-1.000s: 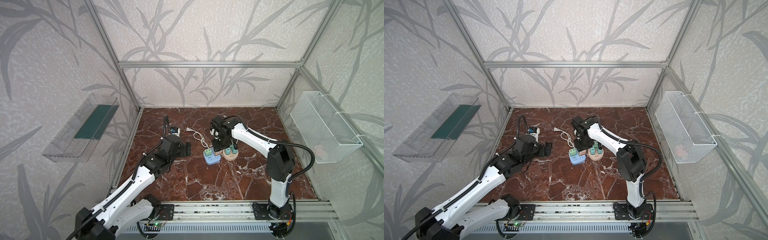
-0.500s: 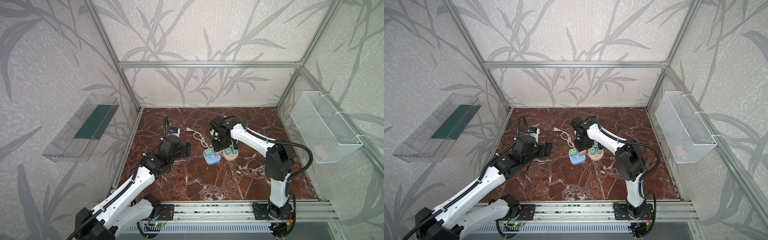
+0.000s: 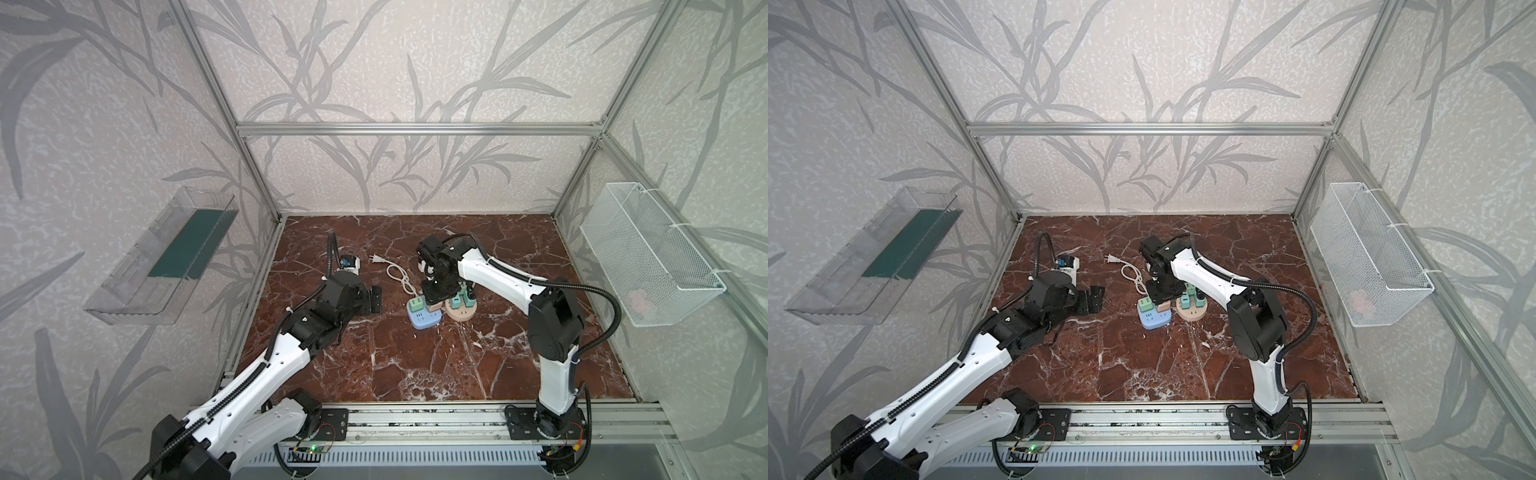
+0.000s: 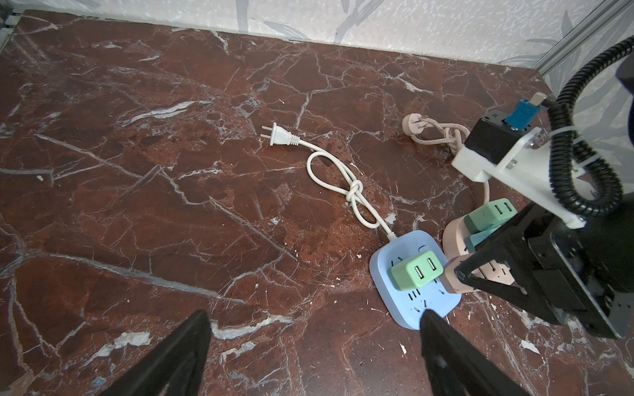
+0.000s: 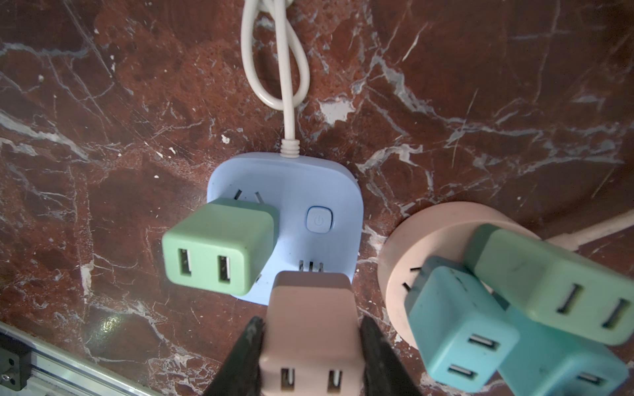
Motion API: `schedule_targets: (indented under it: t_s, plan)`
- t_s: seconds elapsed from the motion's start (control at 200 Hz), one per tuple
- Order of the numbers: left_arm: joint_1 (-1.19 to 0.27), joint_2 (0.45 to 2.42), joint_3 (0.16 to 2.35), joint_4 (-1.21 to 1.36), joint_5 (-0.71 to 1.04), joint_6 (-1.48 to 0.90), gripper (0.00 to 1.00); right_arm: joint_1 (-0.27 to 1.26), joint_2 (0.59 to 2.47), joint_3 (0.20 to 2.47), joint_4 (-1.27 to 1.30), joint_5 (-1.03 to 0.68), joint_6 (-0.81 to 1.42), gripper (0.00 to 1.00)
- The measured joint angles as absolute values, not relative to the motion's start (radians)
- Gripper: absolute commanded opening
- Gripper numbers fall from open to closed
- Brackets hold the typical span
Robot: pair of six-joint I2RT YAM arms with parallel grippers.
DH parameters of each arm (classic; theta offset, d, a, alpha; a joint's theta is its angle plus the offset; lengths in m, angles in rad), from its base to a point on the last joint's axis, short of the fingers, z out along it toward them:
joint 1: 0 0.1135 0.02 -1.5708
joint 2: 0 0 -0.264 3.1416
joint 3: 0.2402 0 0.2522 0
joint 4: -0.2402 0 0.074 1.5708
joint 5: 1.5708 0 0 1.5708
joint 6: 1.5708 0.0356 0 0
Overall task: Insert the plug
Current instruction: 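Lower the pink adapter with the right gripper into the blue strip socket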
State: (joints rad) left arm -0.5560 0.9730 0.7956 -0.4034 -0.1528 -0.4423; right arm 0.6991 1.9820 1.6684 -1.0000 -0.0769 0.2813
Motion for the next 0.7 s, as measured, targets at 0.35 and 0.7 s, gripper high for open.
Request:
schedule_targets:
  t_s: [0.35,0.7]
  plan:
    - [-0.556,0.973,0.785,-0.393,-0.155,-0.446,0.94,0.706,1.984,1.668,-0.999,-0.059,0.287,0.00]
    - [-0.556,0.973,0.780,-0.389,-0.155,-0.446,0.94,0.730,1.998,1.668,-0.993,-0.052,0.296,0.00]
